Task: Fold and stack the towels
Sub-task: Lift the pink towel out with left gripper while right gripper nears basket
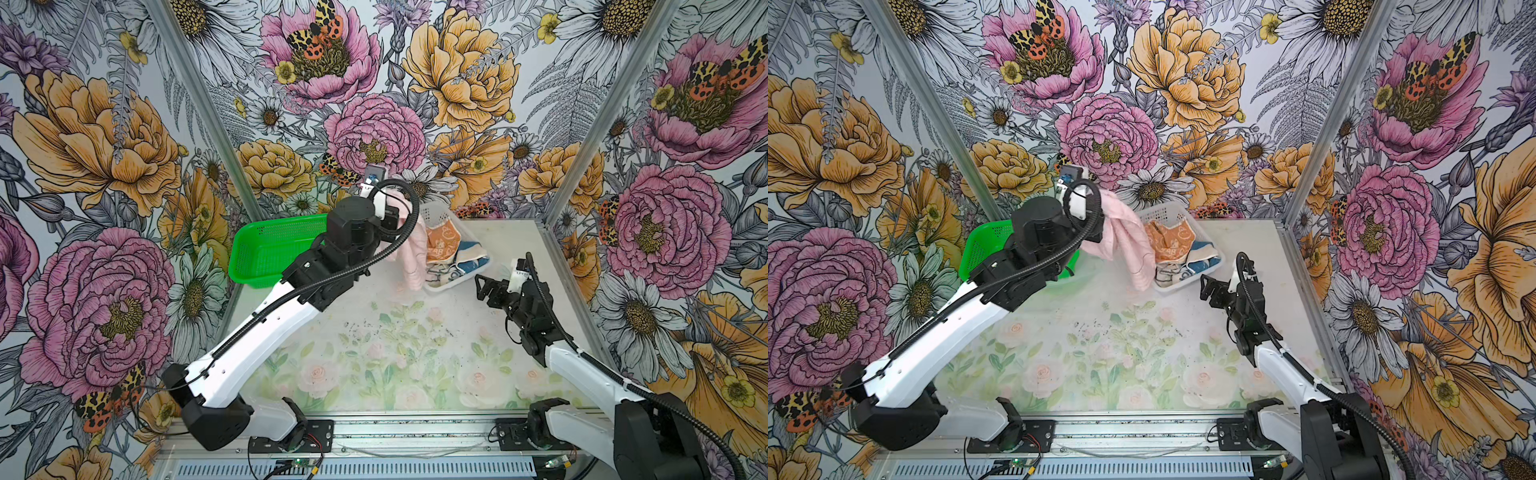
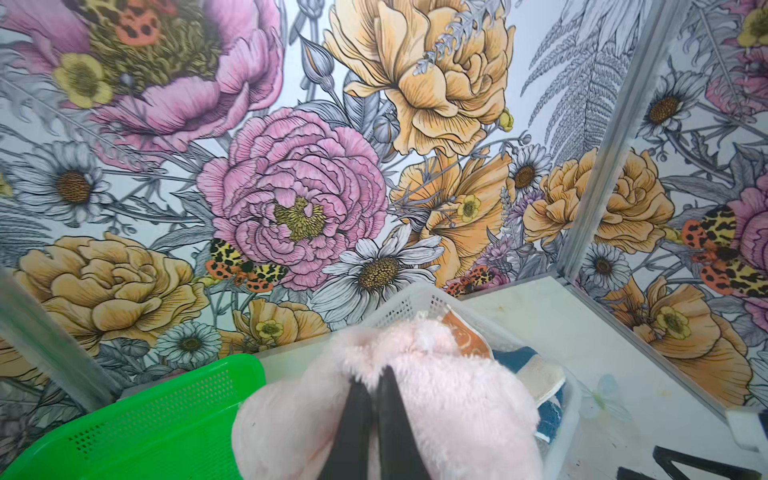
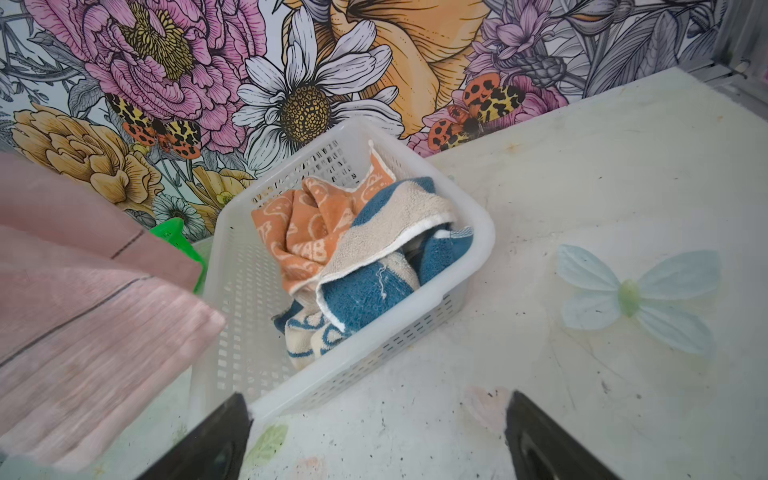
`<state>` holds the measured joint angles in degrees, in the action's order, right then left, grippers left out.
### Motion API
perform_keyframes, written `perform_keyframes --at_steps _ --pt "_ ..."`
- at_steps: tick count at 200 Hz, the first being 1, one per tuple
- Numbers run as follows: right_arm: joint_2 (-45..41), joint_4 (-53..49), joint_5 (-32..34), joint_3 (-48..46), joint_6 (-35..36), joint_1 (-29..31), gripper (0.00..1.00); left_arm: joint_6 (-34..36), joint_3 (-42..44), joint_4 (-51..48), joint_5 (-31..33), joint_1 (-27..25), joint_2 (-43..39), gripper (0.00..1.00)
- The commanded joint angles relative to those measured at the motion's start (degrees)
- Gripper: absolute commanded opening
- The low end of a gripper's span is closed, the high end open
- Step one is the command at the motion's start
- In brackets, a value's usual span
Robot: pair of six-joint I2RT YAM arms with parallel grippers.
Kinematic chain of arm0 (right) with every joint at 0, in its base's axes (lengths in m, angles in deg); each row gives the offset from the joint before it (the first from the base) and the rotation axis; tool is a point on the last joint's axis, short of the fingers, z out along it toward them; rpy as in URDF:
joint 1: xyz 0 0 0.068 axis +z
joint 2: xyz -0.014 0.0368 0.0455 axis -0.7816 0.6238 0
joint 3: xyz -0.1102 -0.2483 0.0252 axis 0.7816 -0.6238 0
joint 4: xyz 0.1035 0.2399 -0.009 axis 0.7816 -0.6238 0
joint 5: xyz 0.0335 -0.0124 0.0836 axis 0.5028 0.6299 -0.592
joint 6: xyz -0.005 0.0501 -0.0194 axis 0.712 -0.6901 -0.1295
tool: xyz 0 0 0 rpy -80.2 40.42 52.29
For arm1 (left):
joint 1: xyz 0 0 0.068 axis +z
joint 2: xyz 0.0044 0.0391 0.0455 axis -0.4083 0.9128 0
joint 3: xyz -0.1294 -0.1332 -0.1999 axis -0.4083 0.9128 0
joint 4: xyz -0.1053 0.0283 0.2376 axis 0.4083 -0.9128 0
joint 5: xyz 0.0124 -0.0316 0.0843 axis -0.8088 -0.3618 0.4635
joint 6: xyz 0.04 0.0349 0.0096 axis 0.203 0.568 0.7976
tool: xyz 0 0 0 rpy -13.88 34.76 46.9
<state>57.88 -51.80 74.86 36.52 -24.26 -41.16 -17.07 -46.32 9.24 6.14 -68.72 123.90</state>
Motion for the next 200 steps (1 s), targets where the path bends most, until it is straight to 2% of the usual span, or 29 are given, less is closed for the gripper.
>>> perform_keyframes --at_steps 1,32,58,88,136,163,183,200 --pt "-0.86 2.97 -0.52 0.11 1.88 0.73 0.97 1.65 3.75 2.72 2.73 2.43 -6.34 0.0" --pt "-0.68 3.51 -0.76 0.34 3.21 2.16 0.96 -0.48 8.62 1.27 0.37 6.04 -12.54 0.0" --pt "0.5 1.1 0.25 2.66 6.47 5.37 0.93 -5.44 12.73 -4.16 -8.22 11.22 -12.36 0.0" --pt "3.69 -4.74 4.21 7.7 11.76 10.29 0.89 -7.67 19.8 -6.4 -13.08 11.61 -12.39 0.0" --pt "14.7 -13.84 4.11 21.08 15.93 15.19 0.78 -4.8 23.12 -9.4 -22.58 12.85 -7.32 0.0" --pt "23.64 -19.02 2.69 29.38 16.46 17.31 0.71 -3.43 27.3 -5.59 -30.38 17.76 -5.83 0.0" --pt "28.1 -20.28 2.52 32.92 16.95 19.18 0.69 -5.28 29.97 -2.58 -35.93 21.64 -7.08 0.0" --pt "30.93 -21.03 3.02 34.88 17.02 20.69 0.67 -7.56 31.29 -0.57 -37.0 22.78 -8.39 0.0"
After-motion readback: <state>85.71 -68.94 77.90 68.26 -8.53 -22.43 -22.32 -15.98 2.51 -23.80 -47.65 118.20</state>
